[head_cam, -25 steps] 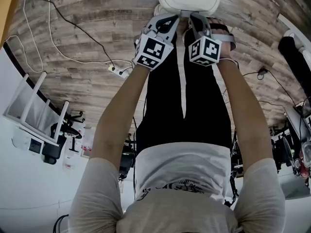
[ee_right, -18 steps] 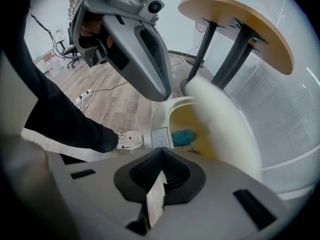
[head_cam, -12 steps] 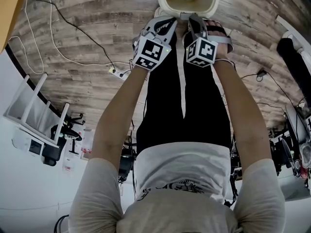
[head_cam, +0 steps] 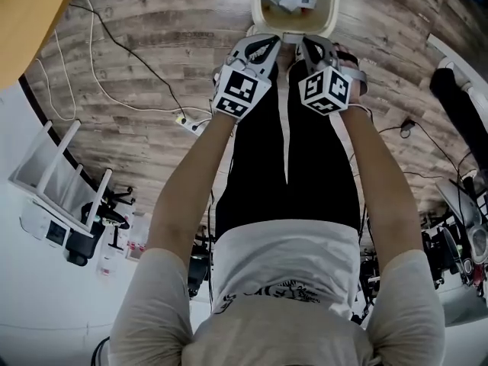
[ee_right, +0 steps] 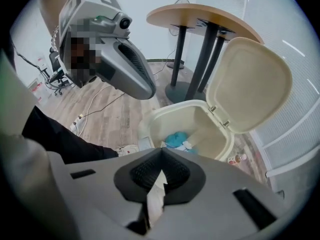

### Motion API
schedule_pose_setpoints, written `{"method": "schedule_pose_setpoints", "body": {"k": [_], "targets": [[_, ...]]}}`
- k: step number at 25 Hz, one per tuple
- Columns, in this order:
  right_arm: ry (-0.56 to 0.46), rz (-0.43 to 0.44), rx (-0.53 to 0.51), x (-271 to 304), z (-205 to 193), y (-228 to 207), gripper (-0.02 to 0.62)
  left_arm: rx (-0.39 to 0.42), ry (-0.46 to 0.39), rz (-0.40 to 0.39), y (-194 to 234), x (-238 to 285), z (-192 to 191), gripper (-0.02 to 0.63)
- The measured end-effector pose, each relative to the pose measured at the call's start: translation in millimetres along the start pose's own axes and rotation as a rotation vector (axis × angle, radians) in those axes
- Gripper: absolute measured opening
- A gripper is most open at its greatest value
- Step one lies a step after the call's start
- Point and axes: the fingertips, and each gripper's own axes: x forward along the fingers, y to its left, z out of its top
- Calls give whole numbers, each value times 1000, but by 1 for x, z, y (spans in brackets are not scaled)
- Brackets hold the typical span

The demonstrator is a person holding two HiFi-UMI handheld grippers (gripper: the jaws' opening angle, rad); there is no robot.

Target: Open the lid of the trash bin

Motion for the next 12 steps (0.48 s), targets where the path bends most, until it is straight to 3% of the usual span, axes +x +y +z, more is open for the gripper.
{"method": "schedule_pose_setpoints", "body": {"k": [12], "targets": [[-115,-57,169,-63,42,-43,8,-35,-84,20,-5,-34,61,20]]}}
